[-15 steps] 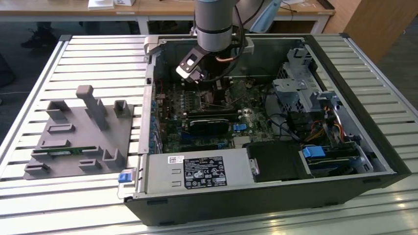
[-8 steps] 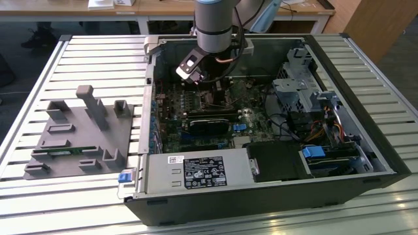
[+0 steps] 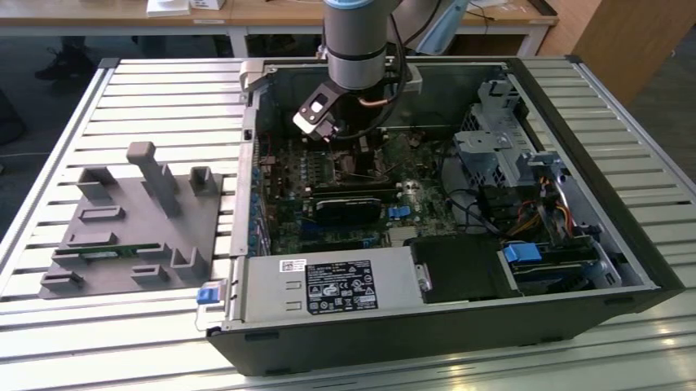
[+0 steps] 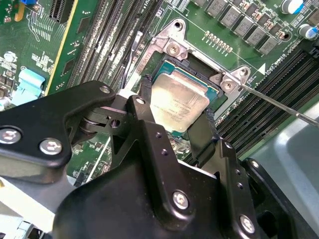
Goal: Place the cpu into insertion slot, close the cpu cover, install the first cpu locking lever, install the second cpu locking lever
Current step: 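Place the cpu into insertion slot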
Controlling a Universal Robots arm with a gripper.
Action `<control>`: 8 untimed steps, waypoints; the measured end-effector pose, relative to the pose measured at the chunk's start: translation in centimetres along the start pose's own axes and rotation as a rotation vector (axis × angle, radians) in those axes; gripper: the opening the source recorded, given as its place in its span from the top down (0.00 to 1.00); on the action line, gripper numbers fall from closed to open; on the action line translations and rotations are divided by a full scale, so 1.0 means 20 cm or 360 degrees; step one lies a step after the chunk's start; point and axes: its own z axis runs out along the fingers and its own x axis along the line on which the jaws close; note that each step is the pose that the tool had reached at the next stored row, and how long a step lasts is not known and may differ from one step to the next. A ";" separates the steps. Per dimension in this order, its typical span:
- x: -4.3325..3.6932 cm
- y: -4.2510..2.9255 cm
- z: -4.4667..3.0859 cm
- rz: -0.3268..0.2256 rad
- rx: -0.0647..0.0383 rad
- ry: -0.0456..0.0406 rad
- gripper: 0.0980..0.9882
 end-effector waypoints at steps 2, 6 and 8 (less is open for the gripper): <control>0.000 0.000 0.000 0.0000 0.0000 0.0000 0.51; 0.000 0.000 0.000 0.0000 0.0000 0.0000 0.51; 0.000 0.000 0.000 0.0000 0.0000 0.0000 0.51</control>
